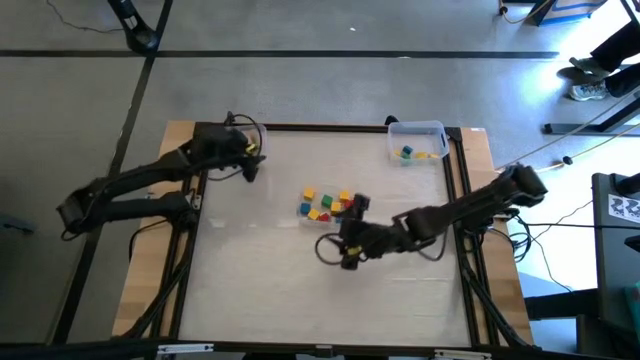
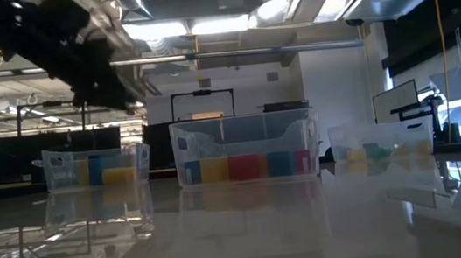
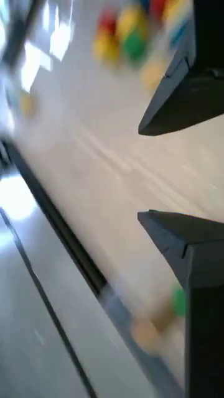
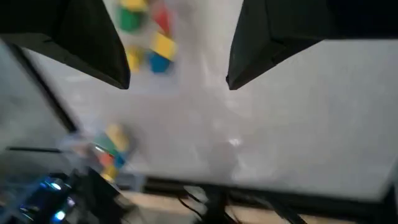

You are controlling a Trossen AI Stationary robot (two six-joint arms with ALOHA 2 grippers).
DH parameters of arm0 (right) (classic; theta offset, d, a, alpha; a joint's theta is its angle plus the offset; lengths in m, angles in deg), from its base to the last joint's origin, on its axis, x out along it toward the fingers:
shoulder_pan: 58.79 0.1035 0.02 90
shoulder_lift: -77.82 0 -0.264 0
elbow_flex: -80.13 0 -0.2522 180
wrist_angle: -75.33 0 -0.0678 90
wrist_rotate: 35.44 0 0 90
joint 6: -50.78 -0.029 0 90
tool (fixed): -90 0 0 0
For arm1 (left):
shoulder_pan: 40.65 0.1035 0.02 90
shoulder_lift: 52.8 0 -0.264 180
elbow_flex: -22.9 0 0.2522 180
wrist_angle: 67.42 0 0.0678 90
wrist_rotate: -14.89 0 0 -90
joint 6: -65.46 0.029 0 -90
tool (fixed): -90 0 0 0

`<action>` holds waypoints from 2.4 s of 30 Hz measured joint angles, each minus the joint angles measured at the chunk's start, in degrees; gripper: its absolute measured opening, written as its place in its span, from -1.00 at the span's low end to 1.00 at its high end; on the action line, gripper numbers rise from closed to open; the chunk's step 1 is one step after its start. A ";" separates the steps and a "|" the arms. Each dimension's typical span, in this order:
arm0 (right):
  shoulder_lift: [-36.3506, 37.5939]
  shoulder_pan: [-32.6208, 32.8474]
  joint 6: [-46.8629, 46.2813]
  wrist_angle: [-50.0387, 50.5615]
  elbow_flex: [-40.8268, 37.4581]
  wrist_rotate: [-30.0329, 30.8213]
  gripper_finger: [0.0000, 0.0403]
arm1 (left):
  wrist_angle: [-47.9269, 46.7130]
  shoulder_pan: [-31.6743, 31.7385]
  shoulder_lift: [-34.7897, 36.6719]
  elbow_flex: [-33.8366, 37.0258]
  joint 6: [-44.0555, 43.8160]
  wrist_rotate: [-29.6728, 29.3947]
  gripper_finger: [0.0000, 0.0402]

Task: Sort blocks by size
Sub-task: Return to Home Position

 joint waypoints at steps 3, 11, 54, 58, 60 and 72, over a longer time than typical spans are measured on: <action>3.84 -1.96 0.28 5.95 0.00 0.24 0.17 | 0.25 -2.65 3.65 0.37 3.63 4.49 -0.16; 7.56 -12.96 2.79 13.26 -2.11 -7.38 -0.44 | 6.43 -10.49 10.76 5.64 7.43 15.65 -0.66; 86.52 -32.56 -5.18 -26.14 -72.72 -32.14 -0.92 | 15.56 -18.16 32.20 25.41 2.77 13.72 -0.89; 91.69 -32.56 -5.99 -20.65 -72.78 -32.02 -0.92 | 15.18 -18.16 37.11 25.77 1.17 13.74 -0.89; 91.71 -32.56 -6.34 -21.20 -72.76 -31.92 -0.92 | 15.04 -18.16 39.56 25.77 1.03 13.74 -0.89; 91.69 -32.56 -9.79 -18.64 -72.76 -26.77 -0.92 | 4.92 -18.50 50.84 25.79 -1.67 6.14 -0.89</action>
